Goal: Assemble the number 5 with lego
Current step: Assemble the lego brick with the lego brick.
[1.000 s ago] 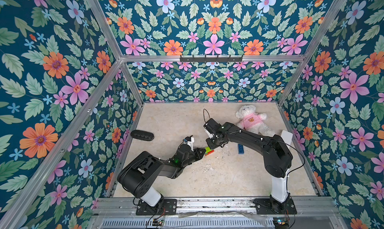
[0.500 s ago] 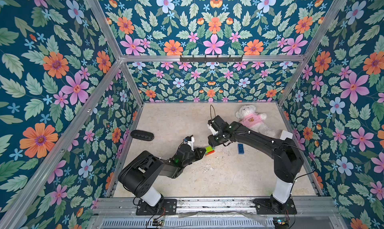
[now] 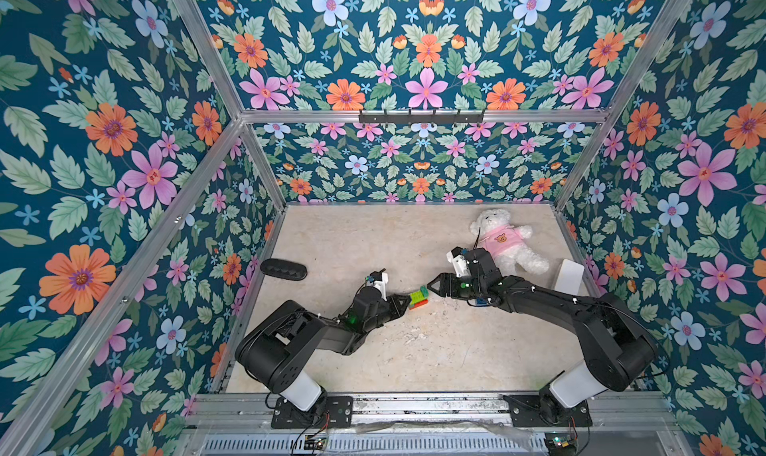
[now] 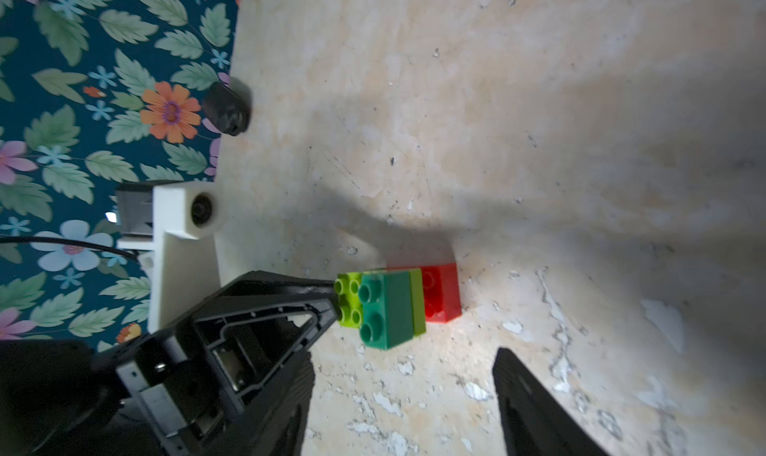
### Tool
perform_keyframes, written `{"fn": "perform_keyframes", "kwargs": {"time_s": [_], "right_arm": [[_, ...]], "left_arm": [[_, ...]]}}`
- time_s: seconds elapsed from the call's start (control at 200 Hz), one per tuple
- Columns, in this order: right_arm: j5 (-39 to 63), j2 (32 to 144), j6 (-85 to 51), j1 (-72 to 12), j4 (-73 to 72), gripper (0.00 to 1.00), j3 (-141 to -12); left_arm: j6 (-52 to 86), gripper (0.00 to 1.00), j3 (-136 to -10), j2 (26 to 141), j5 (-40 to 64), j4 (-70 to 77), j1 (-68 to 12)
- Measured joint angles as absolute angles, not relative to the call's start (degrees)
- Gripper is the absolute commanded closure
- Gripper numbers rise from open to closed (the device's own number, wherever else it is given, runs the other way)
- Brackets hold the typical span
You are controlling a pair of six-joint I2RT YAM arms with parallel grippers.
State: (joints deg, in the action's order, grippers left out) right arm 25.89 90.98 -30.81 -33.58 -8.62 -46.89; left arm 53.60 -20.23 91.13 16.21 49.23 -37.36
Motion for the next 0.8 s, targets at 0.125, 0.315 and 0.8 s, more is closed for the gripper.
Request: {"fn": "perform_keyframes", "kwargs": {"time_s": [0.125,0.315,0.8], "right_arm": [[28.8,92.8,-33.7,-32.9,-15.2,0.3,-44.8],[32.6,96.6,-36.5,-33.0,-23.3,0.31,-43.8],[37.2,99.5,-40.7,-33.0,-31.7,0.37,-40.7]], "left_arm": [[53.5,0.8,-20.2,91.2,16.2,49.4,-37.4],[53.5,0.81,-19.9,91.2,16.1,49.9,-37.4],[53.4,0.81,-20.2,91.6,16.3,50.1,-37.4]]}}
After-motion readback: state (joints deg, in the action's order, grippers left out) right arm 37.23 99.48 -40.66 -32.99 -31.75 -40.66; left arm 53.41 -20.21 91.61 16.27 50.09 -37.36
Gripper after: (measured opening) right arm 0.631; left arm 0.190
